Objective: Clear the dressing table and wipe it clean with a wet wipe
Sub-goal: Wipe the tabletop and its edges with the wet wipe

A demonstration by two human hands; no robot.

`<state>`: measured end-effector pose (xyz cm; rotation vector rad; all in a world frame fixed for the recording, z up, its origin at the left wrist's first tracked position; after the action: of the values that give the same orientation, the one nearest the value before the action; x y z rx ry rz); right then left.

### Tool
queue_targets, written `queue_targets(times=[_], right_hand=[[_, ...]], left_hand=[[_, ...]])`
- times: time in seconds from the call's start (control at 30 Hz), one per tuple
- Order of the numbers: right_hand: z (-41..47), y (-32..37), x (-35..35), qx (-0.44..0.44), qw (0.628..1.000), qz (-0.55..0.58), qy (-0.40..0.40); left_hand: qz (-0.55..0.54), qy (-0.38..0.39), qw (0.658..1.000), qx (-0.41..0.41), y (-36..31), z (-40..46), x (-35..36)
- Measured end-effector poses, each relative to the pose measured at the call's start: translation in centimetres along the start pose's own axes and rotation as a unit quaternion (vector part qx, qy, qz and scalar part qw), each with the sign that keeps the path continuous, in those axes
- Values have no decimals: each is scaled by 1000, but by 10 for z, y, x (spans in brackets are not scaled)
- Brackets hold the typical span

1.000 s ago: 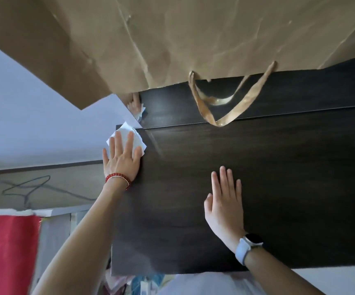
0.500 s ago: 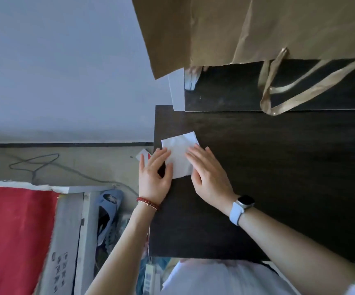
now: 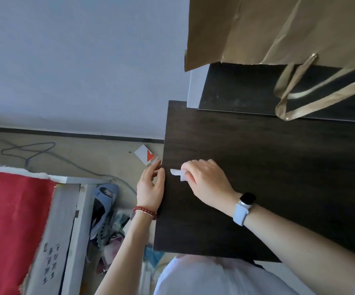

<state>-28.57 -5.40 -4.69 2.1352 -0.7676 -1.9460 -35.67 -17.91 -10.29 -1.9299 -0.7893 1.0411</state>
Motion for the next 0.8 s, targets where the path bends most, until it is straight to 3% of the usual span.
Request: queue_targets(times=[0.07, 0.1, 0.2, 0.37, 0.53, 0.73, 0.8], right_hand=[[4, -11, -1, 71, 985, 132, 84], [8, -20, -4, 95, 983, 132, 83], [19, -46, -21, 139, 990, -15, -3], [4, -39, -15, 83, 985, -104, -108], [-22, -16, 42, 80, 987, -138, 18], [65, -53, 10, 109, 982, -155, 8], [88, -47, 6, 78, 985, -154, -8]], left_hand=[[7, 16, 1000, 9, -1, 0, 3], [8, 20, 1000, 11, -1, 0, 5], [-6, 19, 1000, 10, 2, 0, 4], [-4, 24, 1000, 18, 4, -1, 5], [-8, 22, 1000, 18, 8, 1, 3], [11, 40, 999, 19, 9, 0, 3], [17, 49, 998, 22, 7, -1, 3]])
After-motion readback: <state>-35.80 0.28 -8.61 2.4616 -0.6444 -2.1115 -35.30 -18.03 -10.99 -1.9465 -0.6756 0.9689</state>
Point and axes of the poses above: each hand's wrist, its own z-axis towards the middle knuckle, its own x-axis out of the palm, y = z × x, the point moved 8 cm from there along z, towards the middle knuckle, and after that the axes turned 4 degrees about -z, right-handed, at the moved point
